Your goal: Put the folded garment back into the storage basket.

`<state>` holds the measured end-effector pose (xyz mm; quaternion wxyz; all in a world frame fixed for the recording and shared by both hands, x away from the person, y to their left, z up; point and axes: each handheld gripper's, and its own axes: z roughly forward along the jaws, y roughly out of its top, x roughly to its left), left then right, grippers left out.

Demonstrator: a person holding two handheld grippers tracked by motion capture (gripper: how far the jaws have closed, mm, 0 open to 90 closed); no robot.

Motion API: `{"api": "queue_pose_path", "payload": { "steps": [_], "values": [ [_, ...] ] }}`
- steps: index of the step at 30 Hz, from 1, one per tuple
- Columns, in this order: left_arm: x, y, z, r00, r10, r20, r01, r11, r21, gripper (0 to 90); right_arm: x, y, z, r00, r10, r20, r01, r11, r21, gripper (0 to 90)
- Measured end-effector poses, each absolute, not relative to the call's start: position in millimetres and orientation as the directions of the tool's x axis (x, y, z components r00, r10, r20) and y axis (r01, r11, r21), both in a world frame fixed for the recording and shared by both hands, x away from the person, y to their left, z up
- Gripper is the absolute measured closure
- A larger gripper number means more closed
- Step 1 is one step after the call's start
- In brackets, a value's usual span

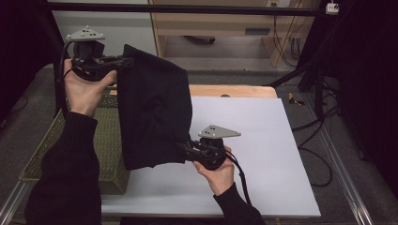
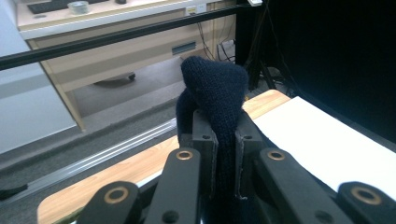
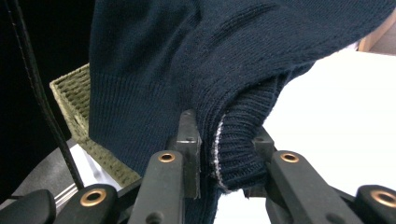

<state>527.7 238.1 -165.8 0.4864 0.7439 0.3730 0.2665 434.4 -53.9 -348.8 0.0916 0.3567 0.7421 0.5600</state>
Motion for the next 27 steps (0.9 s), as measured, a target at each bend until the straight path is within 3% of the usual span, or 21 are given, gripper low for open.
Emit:
{"api": "queue_pose_path", "payload": {
  "steps": [27],
  "values": [
    [525.3, 297.6, -143.4, 0.527, 0.847, 0.072, 0.294, -0.261, 0.920, 82.4, 439.8, 12.0, -338.7, -0.752, 0.605, 0.261, 0.387, 0.085, 0.918, 72.9]
  ]
}}
